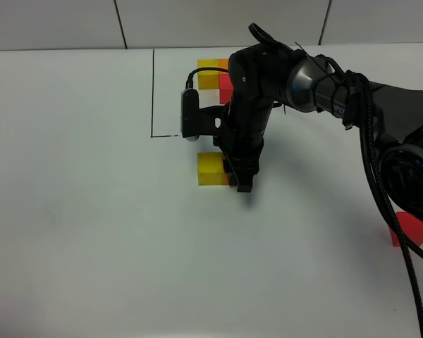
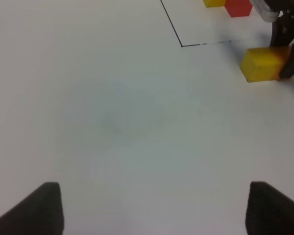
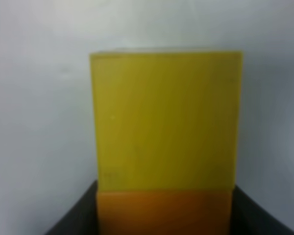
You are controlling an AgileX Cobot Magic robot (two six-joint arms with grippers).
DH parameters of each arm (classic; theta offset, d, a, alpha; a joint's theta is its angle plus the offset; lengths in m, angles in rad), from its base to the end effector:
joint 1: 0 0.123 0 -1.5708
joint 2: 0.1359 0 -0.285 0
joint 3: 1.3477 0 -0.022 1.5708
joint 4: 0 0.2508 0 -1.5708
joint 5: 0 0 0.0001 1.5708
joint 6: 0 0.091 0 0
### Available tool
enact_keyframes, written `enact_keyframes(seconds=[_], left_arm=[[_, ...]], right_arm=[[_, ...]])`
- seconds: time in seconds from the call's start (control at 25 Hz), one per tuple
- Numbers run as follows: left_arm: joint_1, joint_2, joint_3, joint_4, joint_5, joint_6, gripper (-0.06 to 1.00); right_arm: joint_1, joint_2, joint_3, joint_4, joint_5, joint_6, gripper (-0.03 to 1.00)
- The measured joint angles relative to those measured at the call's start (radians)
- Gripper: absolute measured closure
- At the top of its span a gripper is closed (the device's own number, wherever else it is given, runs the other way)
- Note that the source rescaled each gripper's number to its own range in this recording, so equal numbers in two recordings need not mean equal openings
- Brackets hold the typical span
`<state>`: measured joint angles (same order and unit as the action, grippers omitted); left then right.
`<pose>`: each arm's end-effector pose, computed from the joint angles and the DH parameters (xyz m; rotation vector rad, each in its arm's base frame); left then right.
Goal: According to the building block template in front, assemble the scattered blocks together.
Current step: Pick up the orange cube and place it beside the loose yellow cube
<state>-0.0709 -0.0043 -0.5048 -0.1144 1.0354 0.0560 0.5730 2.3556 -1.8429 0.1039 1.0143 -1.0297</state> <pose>-0.0060 -0.0085 0.2811 0.1314 2.0034 -0.1456 0.3959 0.2650 0.1222 -2.0974 2.1338 0.0895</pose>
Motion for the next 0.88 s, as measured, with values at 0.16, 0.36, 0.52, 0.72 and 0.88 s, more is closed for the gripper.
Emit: enact_keyframes(seconds=[0.16,0.36,0.52,0.72,0.88], left_arm=[[0.000,0.000,0.000,0.000,0.000,0.000,0.21],[0.000,0.000,0.000,0.000,0.000,0.000,0.21],[0.000,0.000,0.000,0.000,0.000,0.000,0.21],[0.000,0.000,0.000,0.000,0.000,0.000,0.21],[0.000,0.000,0.000,0.000,0.000,0.000,0.21]], right_arm=[[0.001,0.000,0.000,0.000,0.000,0.000,0.94],[0.002,0.000,0.000,-0.001,0.000,0.002,0.94],[0.003,0.000,0.000,-0.004,0.000,0.009,0.94],[0.004,0.001,0.000,-0.006,0.000,0.024,0.94],[0.004,0.001,0.000,-0.004,0.000,0.040,0.94]])
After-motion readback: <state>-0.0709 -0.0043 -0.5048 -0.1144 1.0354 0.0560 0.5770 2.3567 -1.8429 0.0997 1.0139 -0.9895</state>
